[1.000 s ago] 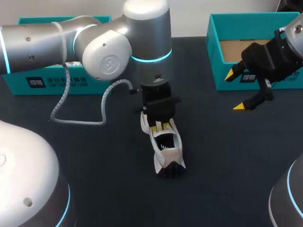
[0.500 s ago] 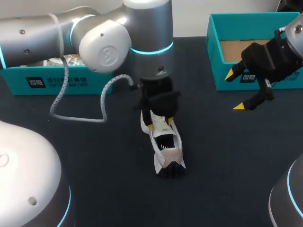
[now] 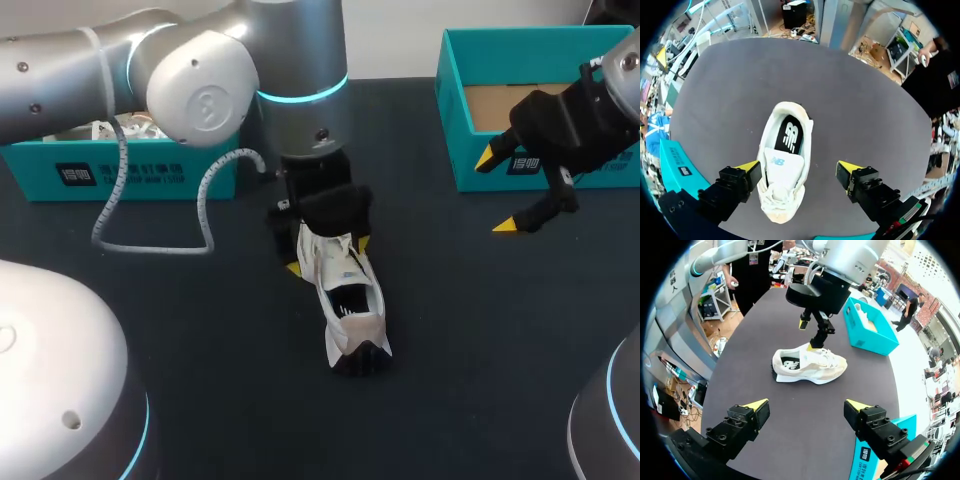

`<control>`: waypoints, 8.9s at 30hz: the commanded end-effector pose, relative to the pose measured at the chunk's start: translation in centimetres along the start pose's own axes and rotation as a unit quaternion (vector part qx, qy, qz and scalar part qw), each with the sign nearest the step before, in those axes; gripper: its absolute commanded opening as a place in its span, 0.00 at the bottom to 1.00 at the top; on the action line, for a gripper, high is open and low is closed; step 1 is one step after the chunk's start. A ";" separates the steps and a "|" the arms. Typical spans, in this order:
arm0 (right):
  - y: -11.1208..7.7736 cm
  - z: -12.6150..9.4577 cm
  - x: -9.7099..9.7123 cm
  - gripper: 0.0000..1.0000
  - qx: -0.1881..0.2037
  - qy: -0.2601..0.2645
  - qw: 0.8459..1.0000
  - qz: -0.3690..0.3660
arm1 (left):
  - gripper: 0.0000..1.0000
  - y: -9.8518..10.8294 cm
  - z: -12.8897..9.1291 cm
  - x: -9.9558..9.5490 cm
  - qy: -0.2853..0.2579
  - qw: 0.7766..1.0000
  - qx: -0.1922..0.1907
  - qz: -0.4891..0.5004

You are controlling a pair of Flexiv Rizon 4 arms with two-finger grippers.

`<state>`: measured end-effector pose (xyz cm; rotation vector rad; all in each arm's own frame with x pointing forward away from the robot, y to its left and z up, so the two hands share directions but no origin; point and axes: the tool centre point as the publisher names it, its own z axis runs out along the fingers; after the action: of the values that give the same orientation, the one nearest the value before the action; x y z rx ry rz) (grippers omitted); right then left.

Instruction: Take the shoe out of the shoebox, open the shoe tongue, remove and reinsert the insole, then place the shoe into the shoebox

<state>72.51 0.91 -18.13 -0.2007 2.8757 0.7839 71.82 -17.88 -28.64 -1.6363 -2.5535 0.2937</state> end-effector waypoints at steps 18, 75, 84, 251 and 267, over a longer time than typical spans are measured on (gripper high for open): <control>0.0 0.2 -0.1 1.00 0.001 0.001 1.000 0.000 | 1.00 -3.1 0.3 1.2 -0.126 0.717 -0.061 -0.682; 0.0 0.2 -0.1 1.00 0.001 0.001 1.000 0.000 | 1.00 -7.7 10.2 0.5 -0.068 0.773 -0.079 -0.626; 0.0 0.2 -0.1 1.00 0.001 0.001 1.000 0.000 | 0.98 -7.5 11.4 0.1 -0.073 0.772 -0.093 -0.624; 0.0 0.2 -0.1 1.00 0.001 0.001 1.000 0.000 | 0.00 51.6 -25.7 27.2 0.056 0.907 -0.079 -0.409; 0.0 0.2 -0.1 1.00 0.001 0.001 1.000 0.000 | 0.00 52.2 -26.4 27.8 0.084 0.954 -0.022 -0.287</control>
<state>72.51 0.91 -18.13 -0.2008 2.8757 0.7839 110.86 30.74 -14.81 -0.6042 -2.8884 -0.1530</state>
